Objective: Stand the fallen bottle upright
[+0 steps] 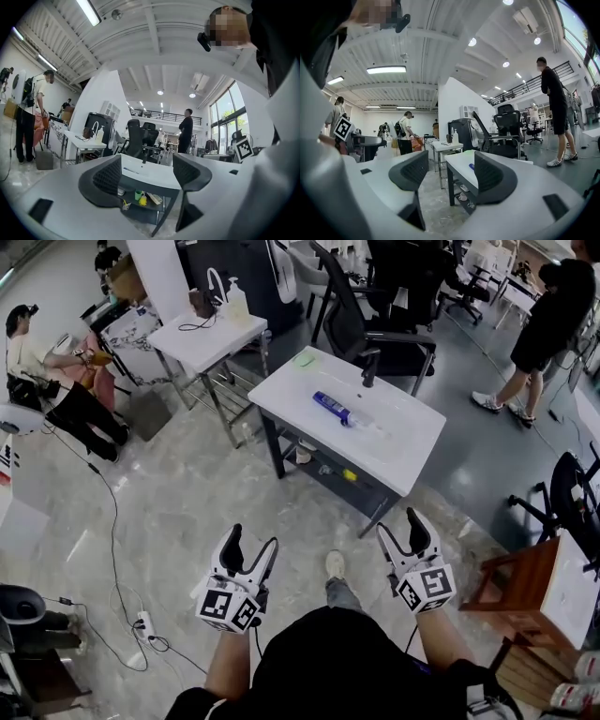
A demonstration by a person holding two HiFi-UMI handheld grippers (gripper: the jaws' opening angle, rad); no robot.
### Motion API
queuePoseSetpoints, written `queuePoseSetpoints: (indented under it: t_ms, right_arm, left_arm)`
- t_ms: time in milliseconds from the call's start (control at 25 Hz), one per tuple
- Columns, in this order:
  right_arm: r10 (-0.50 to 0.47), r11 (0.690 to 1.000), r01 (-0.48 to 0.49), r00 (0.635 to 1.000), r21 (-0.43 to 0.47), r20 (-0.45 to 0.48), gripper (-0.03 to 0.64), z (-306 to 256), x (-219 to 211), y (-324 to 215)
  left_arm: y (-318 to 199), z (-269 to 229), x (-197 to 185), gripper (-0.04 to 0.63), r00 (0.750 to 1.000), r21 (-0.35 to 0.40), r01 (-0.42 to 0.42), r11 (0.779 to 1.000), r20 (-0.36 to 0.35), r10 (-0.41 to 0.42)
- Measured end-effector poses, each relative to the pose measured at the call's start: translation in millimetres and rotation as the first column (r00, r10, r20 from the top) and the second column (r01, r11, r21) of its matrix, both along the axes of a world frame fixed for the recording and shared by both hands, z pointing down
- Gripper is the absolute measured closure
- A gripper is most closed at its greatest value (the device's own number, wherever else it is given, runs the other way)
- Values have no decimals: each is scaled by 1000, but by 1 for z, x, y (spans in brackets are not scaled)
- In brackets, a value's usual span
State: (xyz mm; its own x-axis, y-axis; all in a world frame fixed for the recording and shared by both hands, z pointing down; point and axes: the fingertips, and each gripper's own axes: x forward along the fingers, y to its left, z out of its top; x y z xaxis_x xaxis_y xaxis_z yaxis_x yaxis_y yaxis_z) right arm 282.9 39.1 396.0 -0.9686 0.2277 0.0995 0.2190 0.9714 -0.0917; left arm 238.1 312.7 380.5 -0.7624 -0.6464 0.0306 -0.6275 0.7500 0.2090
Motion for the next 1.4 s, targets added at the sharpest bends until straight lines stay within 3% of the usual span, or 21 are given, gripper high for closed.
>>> queuePoseSetpoints:
  t_ms: [360,720,1120,1400]
  right_arm:
    - [-71,997,71,997,7,12,314,-5,-100,-24]
    - [-92,995,91,995,-30,-37,314,16,-190,-67]
    - [-167,986,167,984,-7,-62,314,23,-235,-86]
    - [-144,989,145,985,3,-100,314,35,-261,-94]
  left_arm:
    - [-29,-9,-80,246,999,5,39,999,3,-39]
    - [-77,-3,-157,245,999,-44,37,998,1,-37]
    - [-119,4,-196,245,999,-29,39,999,-15,-39]
    - [-123,9,-226,245,999,-23,29,999,-20,-29]
